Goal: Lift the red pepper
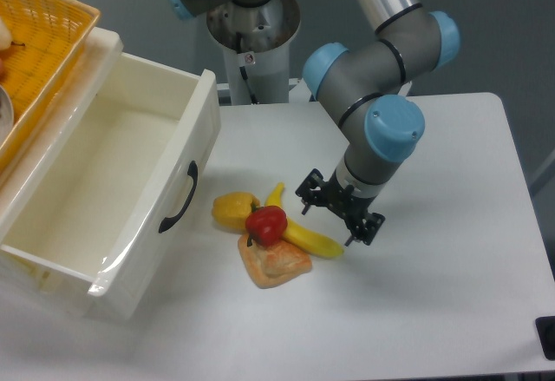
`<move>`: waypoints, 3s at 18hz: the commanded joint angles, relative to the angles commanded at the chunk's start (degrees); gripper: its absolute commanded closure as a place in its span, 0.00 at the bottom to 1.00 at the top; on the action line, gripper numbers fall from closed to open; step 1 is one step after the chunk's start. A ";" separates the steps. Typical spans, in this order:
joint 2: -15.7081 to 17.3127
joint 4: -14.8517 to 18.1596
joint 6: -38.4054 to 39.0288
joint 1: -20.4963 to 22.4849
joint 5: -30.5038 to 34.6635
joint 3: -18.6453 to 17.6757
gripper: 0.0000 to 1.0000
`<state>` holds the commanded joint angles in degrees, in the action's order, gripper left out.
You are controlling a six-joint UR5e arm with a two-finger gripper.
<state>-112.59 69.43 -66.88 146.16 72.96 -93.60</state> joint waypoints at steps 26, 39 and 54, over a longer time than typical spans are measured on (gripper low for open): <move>-2.99 3.08 -3.16 -4.57 -0.89 -2.99 0.15; -2.29 4.65 -5.10 -2.90 -0.62 0.87 0.79; -5.36 5.45 1.12 -6.33 -0.97 2.90 0.06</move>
<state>-117.95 74.88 -65.76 139.84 71.98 -90.70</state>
